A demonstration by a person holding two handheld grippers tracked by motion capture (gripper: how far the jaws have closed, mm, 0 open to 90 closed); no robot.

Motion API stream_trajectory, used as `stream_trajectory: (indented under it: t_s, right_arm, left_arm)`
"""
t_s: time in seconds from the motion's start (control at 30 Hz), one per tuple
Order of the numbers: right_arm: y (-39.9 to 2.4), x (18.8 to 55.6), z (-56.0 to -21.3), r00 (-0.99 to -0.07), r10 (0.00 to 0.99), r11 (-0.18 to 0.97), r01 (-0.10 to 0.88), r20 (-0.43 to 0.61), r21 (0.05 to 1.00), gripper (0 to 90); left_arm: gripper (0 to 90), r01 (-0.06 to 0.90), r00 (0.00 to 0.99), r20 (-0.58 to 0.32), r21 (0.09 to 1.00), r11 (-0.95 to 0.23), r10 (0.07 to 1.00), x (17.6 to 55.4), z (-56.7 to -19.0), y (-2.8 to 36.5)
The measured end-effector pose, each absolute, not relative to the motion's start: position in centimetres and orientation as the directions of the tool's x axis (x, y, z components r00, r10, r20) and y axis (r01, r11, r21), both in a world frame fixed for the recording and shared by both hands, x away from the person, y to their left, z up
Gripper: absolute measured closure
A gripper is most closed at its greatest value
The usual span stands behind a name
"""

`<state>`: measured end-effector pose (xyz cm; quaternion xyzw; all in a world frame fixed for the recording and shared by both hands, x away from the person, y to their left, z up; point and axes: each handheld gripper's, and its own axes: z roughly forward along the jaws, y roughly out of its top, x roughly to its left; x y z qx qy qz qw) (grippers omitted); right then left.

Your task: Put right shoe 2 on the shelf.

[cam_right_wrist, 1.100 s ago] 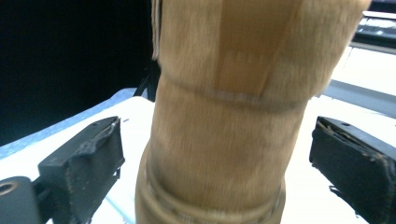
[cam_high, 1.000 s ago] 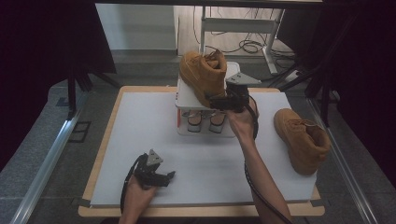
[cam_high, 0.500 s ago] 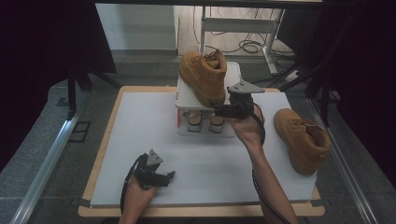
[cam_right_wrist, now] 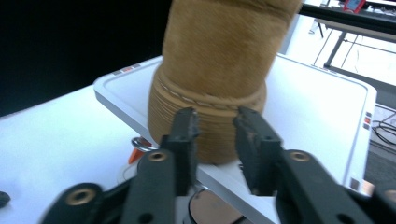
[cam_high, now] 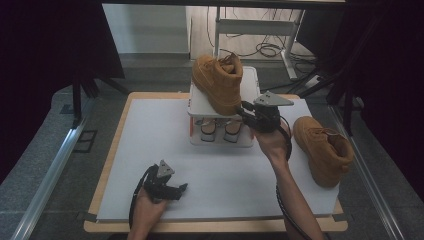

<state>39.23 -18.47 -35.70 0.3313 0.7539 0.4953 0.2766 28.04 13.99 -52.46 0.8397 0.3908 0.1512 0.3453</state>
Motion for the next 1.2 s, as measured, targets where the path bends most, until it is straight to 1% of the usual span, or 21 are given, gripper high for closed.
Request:
stream_trajectory:
  t_s: [0.1,0.17,0.2,0.37,0.6,0.77,0.9,1.2]
  right_arm:
    - [-18.9,39.3,-36.0,-0.603,0.794,0.269,0.226,-0.083,0.936,82.2]
    - [-19.1,39.4,-36.1,-0.603,0.795,0.254,0.233,-0.066,0.939,88.2]
    - [-19.1,39.5,-36.2,-0.603,0.795,0.253,0.236,-0.063,0.938,89.1]
    - [-19.0,40.0,-36.9,-0.598,0.798,0.279,0.254,-0.077,0.926,89.5]
    - [-19.2,40.7,-37.6,-0.609,0.791,0.274,0.263,-0.061,0.925,89.6]
    - [-19.3,40.7,-37.6,-0.611,0.791,0.262,0.276,-0.042,0.925,89.9]
    - [-19.0,40.6,-37.5,-0.602,0.796,0.277,0.268,-0.064,0.923,90.0]
    - [-18.9,40.5,-37.5,-0.601,0.798,0.265,0.280,-0.047,0.923,90.0]
  left_arm:
    - [13.2,0.552,0.649,-0.017,0.698,-0.455,0.761,28.0,-52.5,14.0]
    - [13.2,0.552,0.649,-0.017,0.698,-0.455,0.761,28.1,-52.5,14.0]
    - [13.2,0.552,0.649,-0.017,0.698,-0.456,0.761,28.1,-52.5,14.0]
    - [13.2,0.554,0.647,-0.018,0.697,-0.455,0.762,28.0,-52.5,14.0]
    - [13.2,0.555,0.648,-0.019,0.696,-0.455,0.762,28.0,-52.5,14.0]
    - [13.1,0.556,0.647,-0.018,0.695,-0.456,0.762,28.1,-52.4,14.0]
    - [13.1,0.558,0.647,-0.019,0.694,-0.456,0.762,28.1,-52.4,14.0]
    - [13.1,0.558,0.647,-0.020,0.694,-0.456,0.762,28.1,-52.4,14.0]
